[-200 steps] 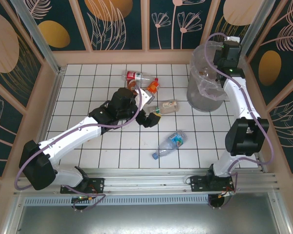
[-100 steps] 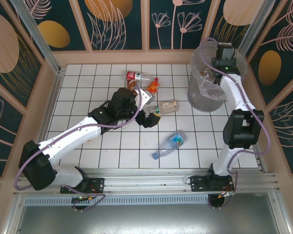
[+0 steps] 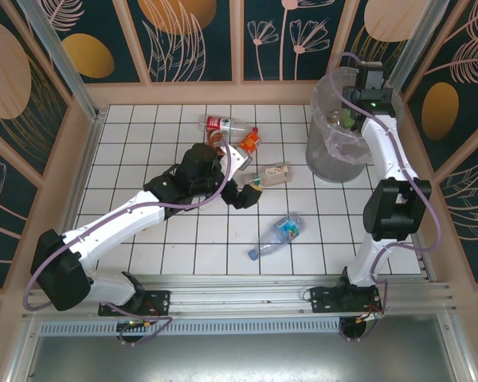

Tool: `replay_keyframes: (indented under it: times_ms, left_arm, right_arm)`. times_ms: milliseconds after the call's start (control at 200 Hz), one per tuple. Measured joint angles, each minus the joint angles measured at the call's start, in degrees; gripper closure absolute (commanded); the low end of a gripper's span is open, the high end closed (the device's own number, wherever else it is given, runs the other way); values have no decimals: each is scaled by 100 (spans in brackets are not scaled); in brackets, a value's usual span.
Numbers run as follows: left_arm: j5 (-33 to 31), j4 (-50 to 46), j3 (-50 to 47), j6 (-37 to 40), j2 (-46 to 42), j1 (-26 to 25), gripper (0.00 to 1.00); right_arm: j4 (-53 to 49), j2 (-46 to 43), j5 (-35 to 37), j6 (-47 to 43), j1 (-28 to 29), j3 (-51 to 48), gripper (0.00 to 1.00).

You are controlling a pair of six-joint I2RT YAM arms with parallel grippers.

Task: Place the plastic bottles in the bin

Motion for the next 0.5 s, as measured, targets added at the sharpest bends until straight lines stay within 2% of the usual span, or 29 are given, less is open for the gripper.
replay_keyframes:
  times_ms: [140,275,500]
  left_arm:
    - [0,0,0,0,-4,0,1]
    - [2,0,-2,0,-15,0,1]
    - [22,4,-17,4,-68,0,1]
  right_arm:
    - [-160,-92,-321,262,-63,20,35]
    - [-227,-538,-866,540,-188,-306,34]
    - [-7,-2065,-1390,1008,-195,-1541,31]
